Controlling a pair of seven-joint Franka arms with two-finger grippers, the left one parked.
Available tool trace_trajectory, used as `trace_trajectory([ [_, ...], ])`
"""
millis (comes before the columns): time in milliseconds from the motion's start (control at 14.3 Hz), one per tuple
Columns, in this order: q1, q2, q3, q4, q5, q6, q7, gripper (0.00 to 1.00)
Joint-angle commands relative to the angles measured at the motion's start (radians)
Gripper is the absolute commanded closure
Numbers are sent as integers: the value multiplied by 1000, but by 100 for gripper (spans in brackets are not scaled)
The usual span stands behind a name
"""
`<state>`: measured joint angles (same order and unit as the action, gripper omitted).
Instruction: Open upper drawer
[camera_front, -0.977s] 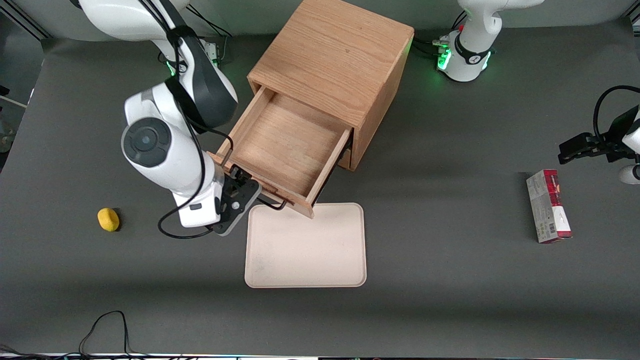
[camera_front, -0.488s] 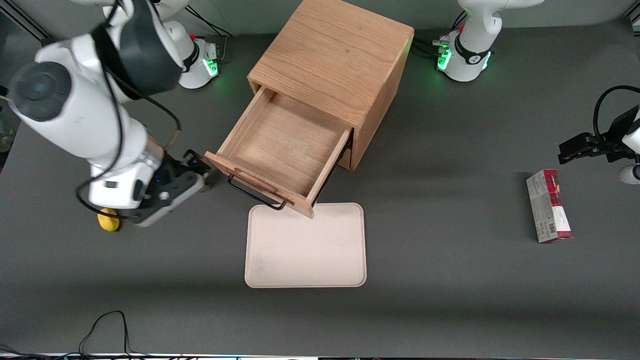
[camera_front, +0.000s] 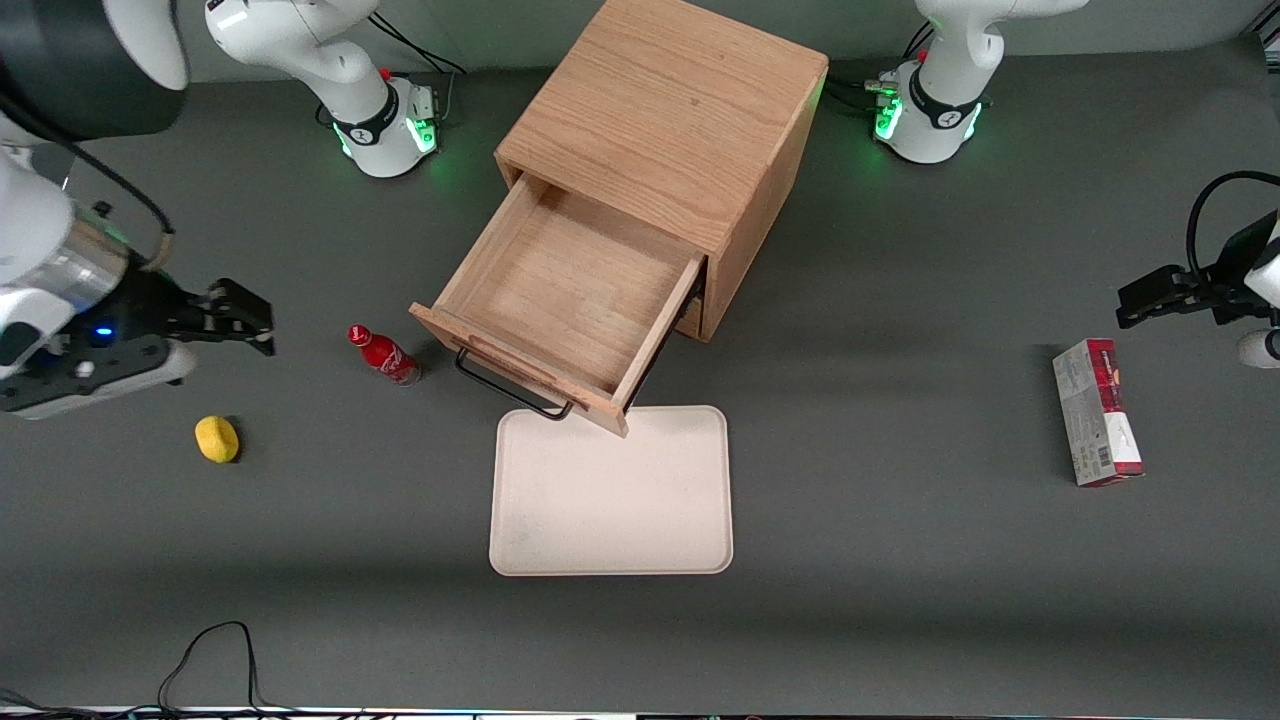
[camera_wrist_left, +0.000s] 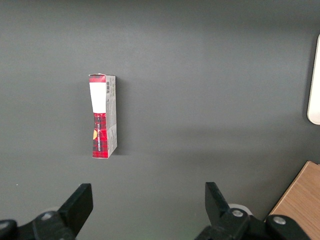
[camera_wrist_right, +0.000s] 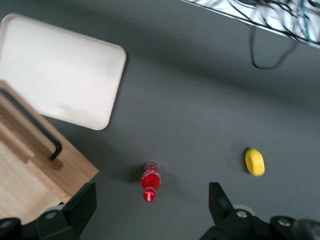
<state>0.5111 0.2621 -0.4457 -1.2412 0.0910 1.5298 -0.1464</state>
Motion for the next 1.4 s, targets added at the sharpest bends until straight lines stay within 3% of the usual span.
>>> trace_trajectory([
  [0, -35, -75, 1, -88, 0, 30, 82, 0],
  [279, -288, -200, 227, -266, -11, 159, 88, 0],
  [488, -391, -224, 285, -308, -11, 167, 88, 0],
  [698, -431, -225, 329, -322, -19, 168, 135, 0],
  [837, -434, -228, 355, -336, -71, 165, 174, 0],
  [1326, -436, -222, 345, -333, -76, 176, 159, 0],
])
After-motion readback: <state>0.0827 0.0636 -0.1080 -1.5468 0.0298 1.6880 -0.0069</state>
